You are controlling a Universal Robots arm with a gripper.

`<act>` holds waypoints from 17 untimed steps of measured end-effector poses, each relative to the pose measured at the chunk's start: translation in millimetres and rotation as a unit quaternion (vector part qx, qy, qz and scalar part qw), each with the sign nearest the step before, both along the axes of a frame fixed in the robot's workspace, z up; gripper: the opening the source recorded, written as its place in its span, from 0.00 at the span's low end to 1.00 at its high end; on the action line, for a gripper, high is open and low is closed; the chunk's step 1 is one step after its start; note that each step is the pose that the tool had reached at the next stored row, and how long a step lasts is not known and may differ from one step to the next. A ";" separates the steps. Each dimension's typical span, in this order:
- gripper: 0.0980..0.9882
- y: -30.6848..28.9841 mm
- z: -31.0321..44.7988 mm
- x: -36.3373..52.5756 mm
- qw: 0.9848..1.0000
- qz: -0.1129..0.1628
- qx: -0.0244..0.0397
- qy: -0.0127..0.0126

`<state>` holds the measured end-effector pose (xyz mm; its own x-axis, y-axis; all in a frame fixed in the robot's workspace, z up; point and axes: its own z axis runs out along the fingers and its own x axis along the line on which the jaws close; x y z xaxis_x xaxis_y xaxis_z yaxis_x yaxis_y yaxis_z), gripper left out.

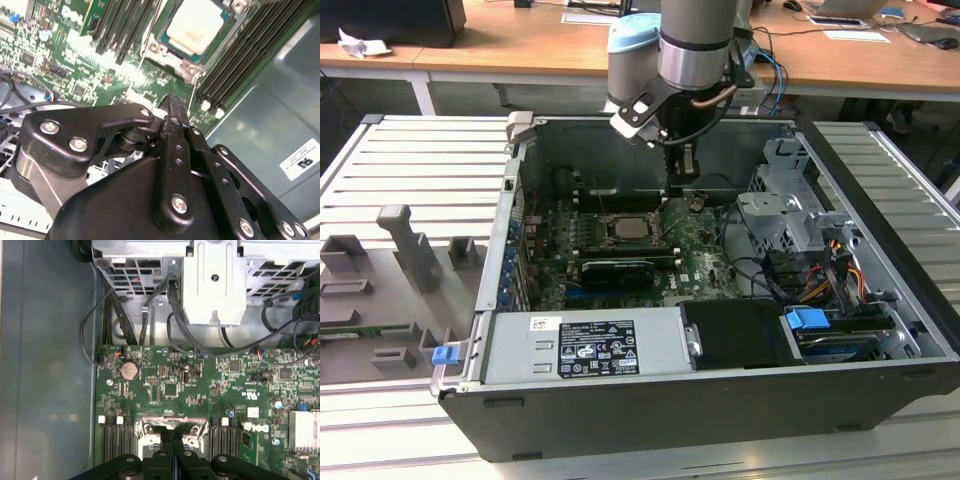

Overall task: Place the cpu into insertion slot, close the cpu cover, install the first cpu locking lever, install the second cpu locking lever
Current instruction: 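Close the cpu cover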

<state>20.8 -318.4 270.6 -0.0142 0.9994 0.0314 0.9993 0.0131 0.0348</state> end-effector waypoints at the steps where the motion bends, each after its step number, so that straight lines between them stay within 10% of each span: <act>1: 0.01 0.0 0.0 1.4 1.000 0.000 0.000 0.000; 17: 0.01 0.0 -2.0 26.3 1.000 0.000 0.000 0.000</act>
<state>47.2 -318.5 268.6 -0.0152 0.9994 0.0314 0.9993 0.0141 0.0348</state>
